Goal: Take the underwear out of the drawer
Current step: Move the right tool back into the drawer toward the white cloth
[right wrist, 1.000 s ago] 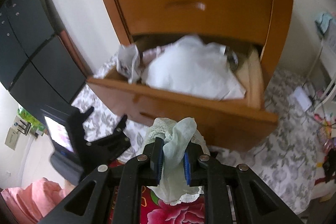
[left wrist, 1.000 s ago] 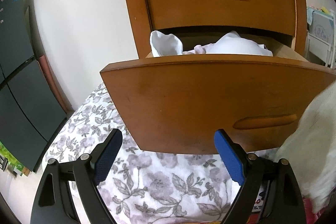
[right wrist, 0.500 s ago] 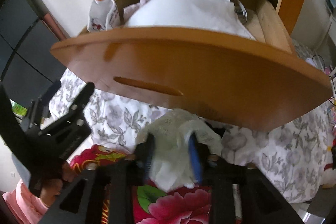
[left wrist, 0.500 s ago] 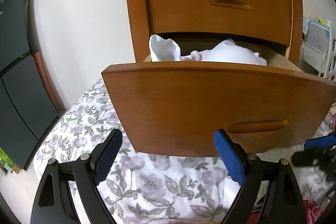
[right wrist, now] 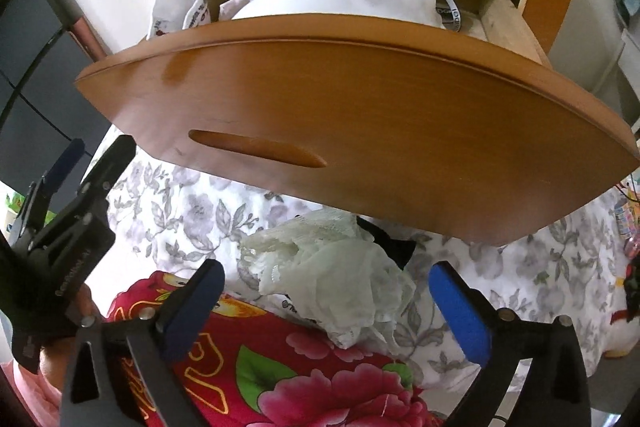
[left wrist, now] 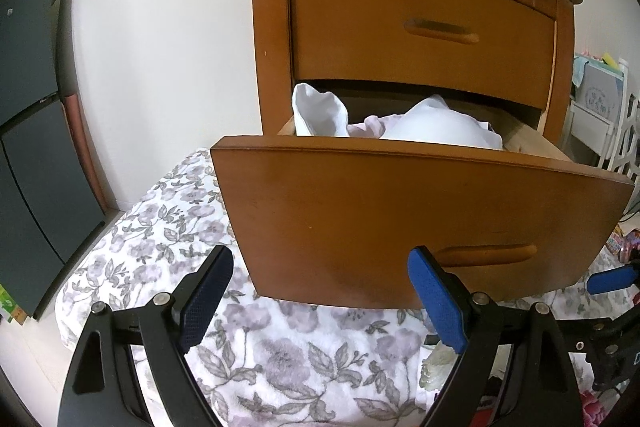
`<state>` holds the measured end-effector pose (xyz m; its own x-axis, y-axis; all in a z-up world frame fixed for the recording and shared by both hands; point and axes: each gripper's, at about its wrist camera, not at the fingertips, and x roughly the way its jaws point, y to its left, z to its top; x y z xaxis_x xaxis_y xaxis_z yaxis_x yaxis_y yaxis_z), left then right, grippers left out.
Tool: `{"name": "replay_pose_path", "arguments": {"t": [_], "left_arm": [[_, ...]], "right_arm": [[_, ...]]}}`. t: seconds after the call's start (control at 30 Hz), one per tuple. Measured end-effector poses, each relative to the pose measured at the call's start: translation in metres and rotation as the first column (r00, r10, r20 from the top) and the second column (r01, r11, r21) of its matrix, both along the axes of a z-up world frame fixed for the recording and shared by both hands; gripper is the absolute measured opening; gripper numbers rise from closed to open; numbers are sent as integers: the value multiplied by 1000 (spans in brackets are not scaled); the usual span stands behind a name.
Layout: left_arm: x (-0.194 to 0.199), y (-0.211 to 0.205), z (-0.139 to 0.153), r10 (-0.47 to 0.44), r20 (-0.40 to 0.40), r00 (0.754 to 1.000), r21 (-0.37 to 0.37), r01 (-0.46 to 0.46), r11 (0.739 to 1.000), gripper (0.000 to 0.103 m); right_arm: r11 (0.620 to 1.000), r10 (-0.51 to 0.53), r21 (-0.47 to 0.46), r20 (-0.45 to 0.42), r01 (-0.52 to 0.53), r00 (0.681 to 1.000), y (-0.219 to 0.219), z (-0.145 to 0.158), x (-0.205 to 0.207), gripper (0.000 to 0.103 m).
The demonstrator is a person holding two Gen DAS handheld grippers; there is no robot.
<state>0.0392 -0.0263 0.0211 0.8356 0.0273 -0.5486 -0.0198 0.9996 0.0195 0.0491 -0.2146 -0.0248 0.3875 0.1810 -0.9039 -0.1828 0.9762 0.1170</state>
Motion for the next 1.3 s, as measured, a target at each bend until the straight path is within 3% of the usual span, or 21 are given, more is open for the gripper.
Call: {"name": "replay_pose_path", "arguments": {"t": [0.53, 0.63, 0.9, 1.3], "left_arm": [[-1, 3, 6, -19, -4, 1000, -40, 19, 999, 90], [-4, 2, 9, -22, 20, 1000, -34, 23, 999, 99], [-8, -2, 15, -70, 49, 996, -56, 73, 996, 99], [1, -5, 3, -28, -4, 1000, -3, 28, 1000, 99]], "right_arm": [[997, -69, 25, 132, 67, 989, -13, 17, -16, 103], [998, -67, 23, 142, 64, 988, -14, 20, -17, 103], [997, -76, 44, 185, 69, 980, -21, 31, -20, 103], [994, -86, 86, 270, 65, 959, -31, 84, -15, 103]]}}
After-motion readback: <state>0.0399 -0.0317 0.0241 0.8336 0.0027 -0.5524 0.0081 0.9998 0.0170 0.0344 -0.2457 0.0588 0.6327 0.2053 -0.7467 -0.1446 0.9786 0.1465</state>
